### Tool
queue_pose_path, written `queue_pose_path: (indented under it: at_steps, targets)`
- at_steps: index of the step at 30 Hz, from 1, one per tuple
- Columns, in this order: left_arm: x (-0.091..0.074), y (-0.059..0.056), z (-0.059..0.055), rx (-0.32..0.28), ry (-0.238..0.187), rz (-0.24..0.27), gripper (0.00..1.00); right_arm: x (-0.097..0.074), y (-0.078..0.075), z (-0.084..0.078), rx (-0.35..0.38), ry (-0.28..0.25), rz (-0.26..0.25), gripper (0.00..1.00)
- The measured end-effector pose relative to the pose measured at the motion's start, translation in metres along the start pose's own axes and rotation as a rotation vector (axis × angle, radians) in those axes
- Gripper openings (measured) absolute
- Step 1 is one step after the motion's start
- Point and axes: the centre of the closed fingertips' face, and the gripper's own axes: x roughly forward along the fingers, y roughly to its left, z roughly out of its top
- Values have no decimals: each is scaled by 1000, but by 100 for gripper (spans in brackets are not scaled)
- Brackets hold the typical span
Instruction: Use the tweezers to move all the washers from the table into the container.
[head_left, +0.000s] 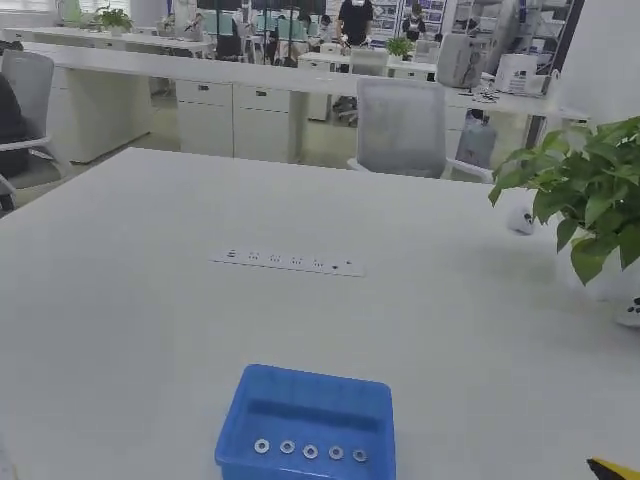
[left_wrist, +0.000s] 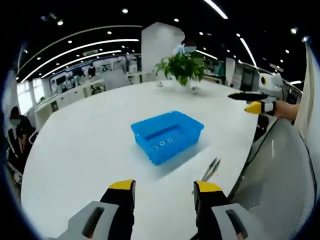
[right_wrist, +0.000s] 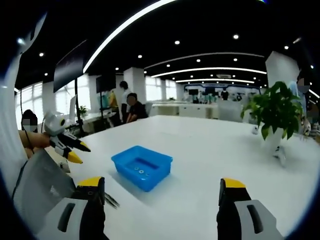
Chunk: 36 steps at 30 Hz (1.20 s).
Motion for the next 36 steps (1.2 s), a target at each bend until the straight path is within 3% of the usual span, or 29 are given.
queue_pose_path:
  at_steps: [2,4,6,8,10,11,15,16,20,24,31,36]
  targets:
    - [-6,4,14,-32,-97,43,55,-1,-5,0,5,-5,-20,94]
    - [-10,6,23,-59,-157,64,64,-3,-8,1,13,-11,-33,95]
    - [-11,6,32,-64,-201,83,69,-3,-10,2,15,-16,-47,96]
    - [-13,8,35,-37,-208,104,73,-4,-12,3,20,-24,-54,96]
    - [-15,10,42,-44,-247,124,78,-5,-14,5,23,-36,-62,96]
    - [-16,10,46,-64,-283,124,81,-6,-15,7,25,-46,-68,96]
    - [-21,21,50,-102,-334,172,92,-7,-18,11,28,-73,-87,98]
    - [-23,25,53,-124,-365,187,95,-8,-19,11,24,-75,-96,99]
    - [-30,29,65,-200,-469,168,99,-11,-26,13,30,-87,-126,99]
    - [-29,31,62,-203,-459,179,99,-12,-31,11,46,-88,-147,99]
    - [-25,27,61,-157,-436,180,99,-15,-38,11,61,-98,-171,99]
    - [-20,23,58,-152,-404,158,99,-15,-40,8,72,-91,-176,99]
